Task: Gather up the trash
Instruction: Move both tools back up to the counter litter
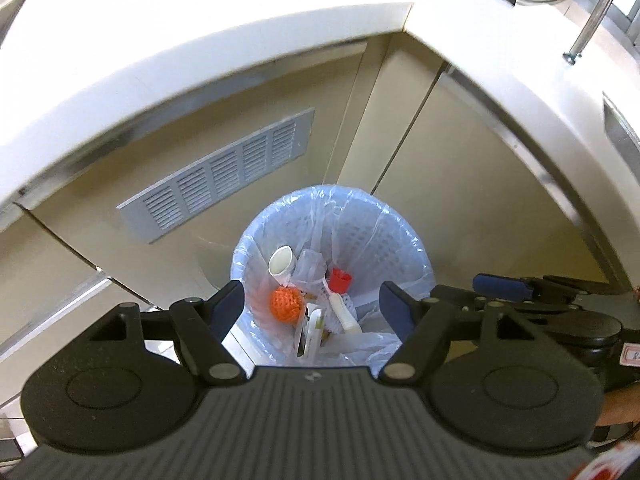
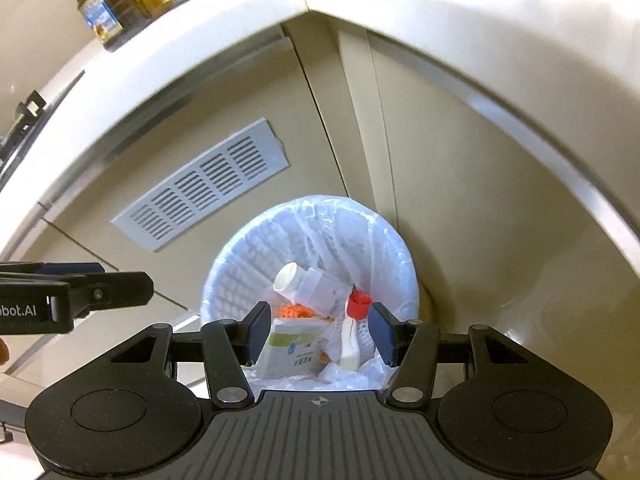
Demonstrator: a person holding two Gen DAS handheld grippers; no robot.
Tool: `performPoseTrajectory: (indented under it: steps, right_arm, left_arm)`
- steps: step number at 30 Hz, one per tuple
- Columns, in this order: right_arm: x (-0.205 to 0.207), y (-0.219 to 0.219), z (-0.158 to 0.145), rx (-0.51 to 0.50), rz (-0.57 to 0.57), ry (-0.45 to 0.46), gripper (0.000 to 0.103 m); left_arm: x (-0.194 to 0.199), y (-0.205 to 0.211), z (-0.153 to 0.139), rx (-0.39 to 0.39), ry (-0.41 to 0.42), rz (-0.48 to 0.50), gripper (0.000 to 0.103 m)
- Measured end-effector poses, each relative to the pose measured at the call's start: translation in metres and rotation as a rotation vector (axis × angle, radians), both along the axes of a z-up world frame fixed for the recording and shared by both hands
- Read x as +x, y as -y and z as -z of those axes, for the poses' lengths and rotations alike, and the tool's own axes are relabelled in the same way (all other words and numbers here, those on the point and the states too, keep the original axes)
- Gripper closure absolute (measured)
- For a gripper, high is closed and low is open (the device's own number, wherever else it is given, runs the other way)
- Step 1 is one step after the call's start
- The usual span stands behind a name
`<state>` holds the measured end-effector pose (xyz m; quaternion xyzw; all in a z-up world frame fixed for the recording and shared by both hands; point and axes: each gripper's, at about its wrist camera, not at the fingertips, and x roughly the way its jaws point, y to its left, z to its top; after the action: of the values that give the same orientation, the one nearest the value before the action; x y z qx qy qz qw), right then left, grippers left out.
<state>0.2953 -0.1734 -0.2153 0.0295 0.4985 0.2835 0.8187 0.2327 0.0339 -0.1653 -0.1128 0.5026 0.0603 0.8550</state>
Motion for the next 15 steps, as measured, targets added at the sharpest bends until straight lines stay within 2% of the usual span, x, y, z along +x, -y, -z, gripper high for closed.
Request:
performPoseTrajectory:
  steps: [7, 11, 15]
  right_arm:
    - [-0.012, 0.008, -0.041, 0.03, -0.002, 0.024, 0.048]
    - [-0.02, 0.013, -0.065, 0.064, 0.018, 0.061, 0.037]
    - [-0.024, 0.015, -0.088, 0.089, 0.043, 0.101, 0.034]
  left_arm:
    - [-0.018, -0.006, -0.043, 0.02, 0.066, -0.002, 0.033]
    - [-0.024, -0.01, -0.068, 0.029, 0.129, 0.012, 0.033]
    - [-0.027, -0.014, -0.087, 0.022, 0.183, 0.031, 0.033]
